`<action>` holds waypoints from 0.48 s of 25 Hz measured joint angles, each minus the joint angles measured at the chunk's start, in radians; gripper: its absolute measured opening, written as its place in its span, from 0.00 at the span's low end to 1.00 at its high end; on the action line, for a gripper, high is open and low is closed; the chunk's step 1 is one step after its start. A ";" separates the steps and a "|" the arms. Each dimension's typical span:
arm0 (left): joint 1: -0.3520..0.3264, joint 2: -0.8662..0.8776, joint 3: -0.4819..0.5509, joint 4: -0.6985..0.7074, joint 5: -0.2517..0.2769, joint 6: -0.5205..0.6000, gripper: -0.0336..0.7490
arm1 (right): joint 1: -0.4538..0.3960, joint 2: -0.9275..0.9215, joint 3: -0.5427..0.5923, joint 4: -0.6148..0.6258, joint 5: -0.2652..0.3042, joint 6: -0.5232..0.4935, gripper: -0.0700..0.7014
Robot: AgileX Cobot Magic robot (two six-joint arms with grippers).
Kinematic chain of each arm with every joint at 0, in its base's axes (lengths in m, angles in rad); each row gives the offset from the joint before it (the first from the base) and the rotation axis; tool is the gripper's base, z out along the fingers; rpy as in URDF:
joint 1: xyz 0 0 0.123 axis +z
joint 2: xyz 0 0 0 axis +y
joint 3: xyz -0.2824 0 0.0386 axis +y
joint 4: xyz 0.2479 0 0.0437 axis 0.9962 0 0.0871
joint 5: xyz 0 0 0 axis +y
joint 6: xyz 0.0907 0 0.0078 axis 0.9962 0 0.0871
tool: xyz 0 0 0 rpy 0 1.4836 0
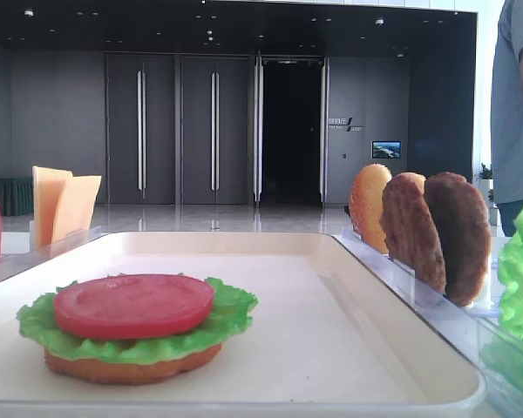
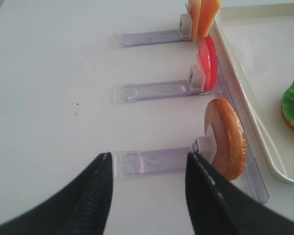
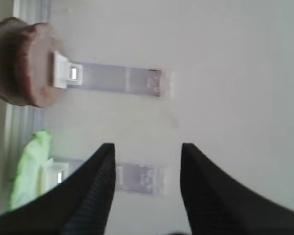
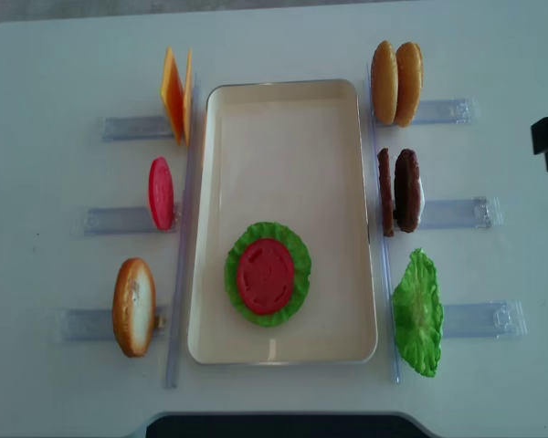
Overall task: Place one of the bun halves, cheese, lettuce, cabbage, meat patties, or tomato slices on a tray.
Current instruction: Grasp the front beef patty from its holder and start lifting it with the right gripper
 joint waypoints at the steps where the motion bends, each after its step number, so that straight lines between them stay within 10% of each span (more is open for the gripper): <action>1: 0.000 0.000 0.000 0.000 0.000 0.000 0.51 | 0.051 0.001 -0.001 -0.008 -0.003 0.036 0.48; 12: 0.000 0.000 0.000 0.000 0.000 0.000 0.49 | 0.453 0.140 -0.064 -0.096 -0.092 0.344 0.48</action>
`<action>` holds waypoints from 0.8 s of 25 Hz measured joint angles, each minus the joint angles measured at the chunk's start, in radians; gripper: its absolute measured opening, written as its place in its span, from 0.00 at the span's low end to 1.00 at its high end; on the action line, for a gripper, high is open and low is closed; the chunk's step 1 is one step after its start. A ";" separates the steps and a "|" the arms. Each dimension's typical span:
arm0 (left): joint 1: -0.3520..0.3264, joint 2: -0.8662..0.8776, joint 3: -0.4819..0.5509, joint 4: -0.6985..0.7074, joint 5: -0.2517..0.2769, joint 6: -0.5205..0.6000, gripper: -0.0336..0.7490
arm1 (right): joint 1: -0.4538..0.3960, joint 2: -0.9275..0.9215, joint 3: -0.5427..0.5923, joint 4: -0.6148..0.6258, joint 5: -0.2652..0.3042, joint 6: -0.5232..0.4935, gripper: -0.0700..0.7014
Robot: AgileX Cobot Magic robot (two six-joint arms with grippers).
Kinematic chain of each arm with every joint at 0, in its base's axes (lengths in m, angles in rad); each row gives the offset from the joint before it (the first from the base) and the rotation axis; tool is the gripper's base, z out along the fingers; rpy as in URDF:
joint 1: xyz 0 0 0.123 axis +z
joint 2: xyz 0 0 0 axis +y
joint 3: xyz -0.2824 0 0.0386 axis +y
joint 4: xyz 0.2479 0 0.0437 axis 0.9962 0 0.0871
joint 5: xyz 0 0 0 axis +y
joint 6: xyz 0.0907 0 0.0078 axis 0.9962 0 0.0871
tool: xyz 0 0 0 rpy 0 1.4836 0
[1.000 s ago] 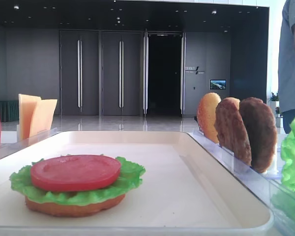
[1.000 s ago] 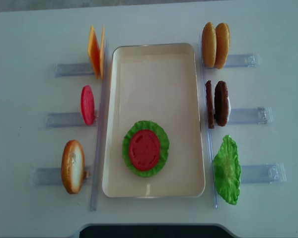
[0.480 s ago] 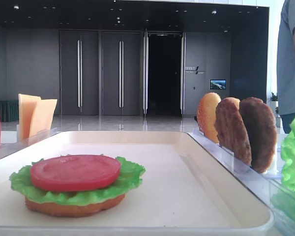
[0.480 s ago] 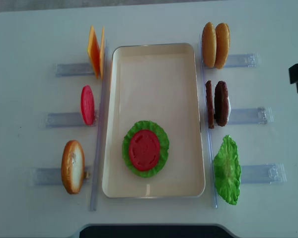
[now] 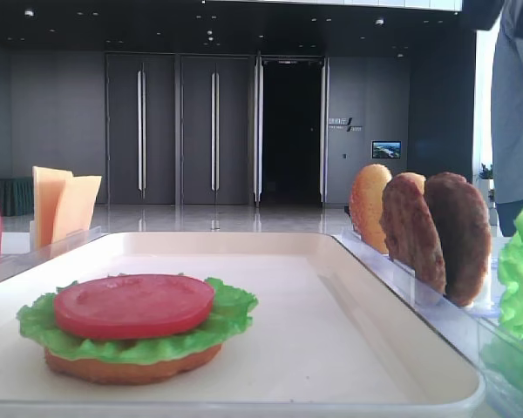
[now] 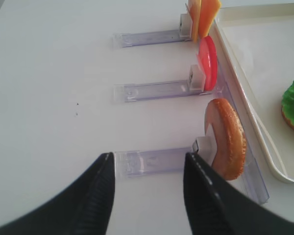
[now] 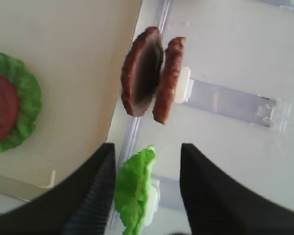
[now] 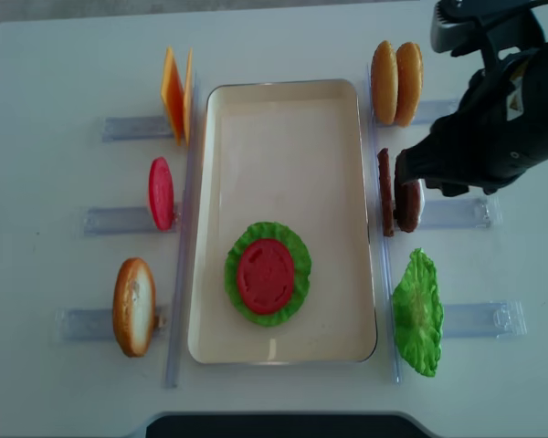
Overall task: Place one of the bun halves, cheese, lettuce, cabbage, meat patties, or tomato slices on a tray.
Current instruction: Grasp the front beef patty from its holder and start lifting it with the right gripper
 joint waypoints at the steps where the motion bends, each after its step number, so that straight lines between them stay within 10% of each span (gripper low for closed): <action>1: 0.000 0.000 0.000 0.000 0.000 0.000 0.49 | 0.004 0.017 -0.011 0.002 -0.006 0.005 0.48; 20: 0.000 0.000 0.000 0.000 0.000 0.000 0.49 | 0.006 0.365 -0.230 0.104 -0.038 0.039 0.60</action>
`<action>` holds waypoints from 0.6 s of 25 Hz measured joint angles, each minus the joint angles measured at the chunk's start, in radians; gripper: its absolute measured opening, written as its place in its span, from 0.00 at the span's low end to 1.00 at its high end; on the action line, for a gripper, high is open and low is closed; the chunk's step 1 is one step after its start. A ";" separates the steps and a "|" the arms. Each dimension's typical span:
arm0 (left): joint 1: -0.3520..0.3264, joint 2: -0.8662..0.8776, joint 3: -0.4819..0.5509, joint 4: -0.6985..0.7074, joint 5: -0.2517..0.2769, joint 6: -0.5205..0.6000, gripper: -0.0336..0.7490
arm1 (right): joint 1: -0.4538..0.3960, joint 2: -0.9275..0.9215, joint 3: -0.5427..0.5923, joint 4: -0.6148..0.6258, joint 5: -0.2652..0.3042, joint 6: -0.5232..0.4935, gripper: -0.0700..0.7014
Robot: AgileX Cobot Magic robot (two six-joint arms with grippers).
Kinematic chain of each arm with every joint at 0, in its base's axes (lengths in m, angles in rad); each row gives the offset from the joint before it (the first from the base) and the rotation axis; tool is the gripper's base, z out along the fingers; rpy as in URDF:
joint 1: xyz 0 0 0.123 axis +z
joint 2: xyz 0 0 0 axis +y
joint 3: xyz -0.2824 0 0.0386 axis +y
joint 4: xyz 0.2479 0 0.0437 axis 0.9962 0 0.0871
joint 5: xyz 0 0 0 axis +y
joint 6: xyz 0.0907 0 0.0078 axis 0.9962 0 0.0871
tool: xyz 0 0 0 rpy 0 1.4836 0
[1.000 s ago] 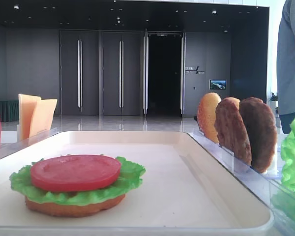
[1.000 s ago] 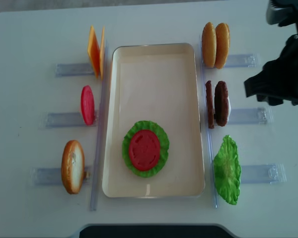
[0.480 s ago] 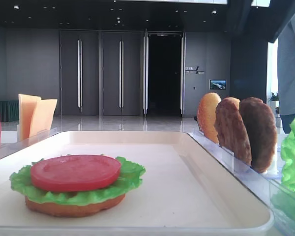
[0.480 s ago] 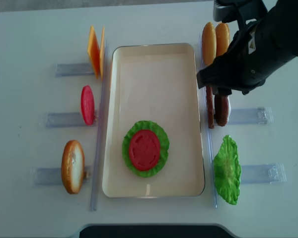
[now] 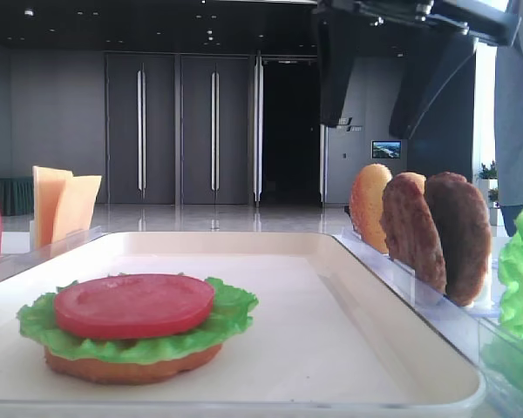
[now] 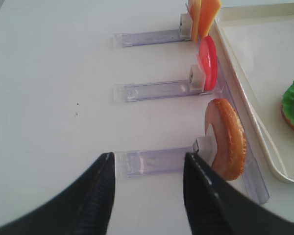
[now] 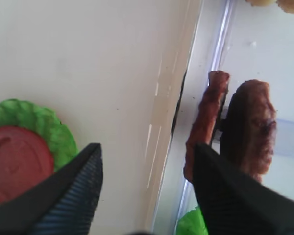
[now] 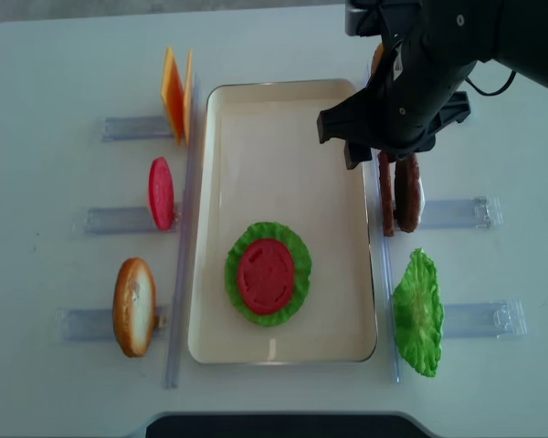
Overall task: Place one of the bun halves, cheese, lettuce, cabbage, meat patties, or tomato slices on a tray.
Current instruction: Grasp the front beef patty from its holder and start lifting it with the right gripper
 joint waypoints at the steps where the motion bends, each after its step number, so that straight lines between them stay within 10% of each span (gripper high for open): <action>1: 0.000 0.000 0.000 0.000 0.000 0.000 0.49 | -0.003 0.008 -0.002 0.000 0.006 0.000 0.60; 15: 0.000 0.000 0.000 0.000 0.000 0.000 0.49 | -0.078 0.018 -0.005 -0.020 0.078 0.000 0.60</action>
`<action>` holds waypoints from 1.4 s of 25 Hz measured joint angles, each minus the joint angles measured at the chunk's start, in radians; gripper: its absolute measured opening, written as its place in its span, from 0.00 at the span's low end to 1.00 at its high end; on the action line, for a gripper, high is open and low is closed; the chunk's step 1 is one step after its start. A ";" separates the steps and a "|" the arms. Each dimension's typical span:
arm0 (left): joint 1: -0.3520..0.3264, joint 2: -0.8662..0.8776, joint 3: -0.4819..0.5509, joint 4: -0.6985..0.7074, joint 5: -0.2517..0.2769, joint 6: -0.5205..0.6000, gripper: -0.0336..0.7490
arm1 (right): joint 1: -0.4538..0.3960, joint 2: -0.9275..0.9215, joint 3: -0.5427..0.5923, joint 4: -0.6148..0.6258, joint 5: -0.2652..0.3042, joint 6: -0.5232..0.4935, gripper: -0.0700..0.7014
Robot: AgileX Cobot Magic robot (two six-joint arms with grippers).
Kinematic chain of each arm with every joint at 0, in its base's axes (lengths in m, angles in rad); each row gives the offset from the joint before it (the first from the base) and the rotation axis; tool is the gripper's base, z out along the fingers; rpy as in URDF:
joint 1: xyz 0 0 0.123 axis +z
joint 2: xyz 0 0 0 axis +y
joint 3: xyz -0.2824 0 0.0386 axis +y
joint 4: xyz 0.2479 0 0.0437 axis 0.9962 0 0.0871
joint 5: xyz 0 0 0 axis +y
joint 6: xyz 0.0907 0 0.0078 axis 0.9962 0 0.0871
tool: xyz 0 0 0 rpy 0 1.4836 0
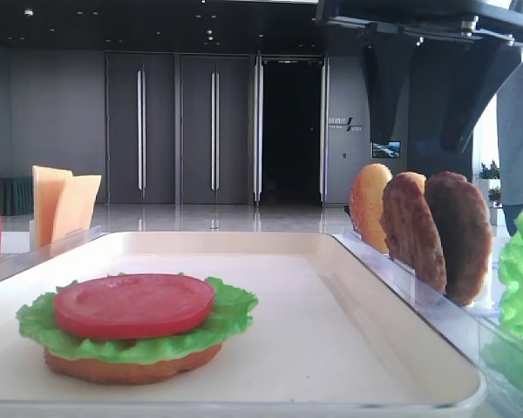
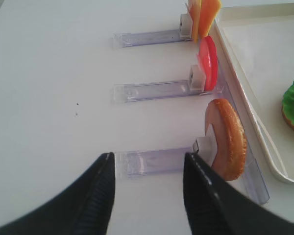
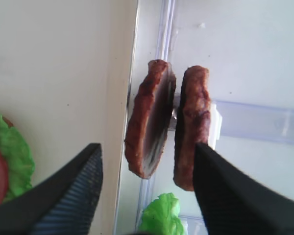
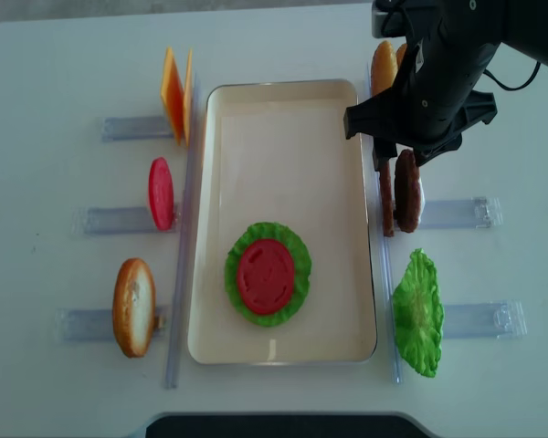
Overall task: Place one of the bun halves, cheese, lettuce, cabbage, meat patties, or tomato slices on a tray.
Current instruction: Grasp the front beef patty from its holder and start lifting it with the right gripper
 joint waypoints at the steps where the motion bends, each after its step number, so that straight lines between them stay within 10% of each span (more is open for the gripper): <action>1: 0.000 0.000 0.000 0.000 0.000 0.000 0.49 | 0.000 0.000 0.000 0.000 0.000 0.000 0.60; 35: 0.000 0.000 0.000 0.000 0.000 0.000 0.49 | 0.010 0.080 -0.018 0.054 0.002 -0.012 0.60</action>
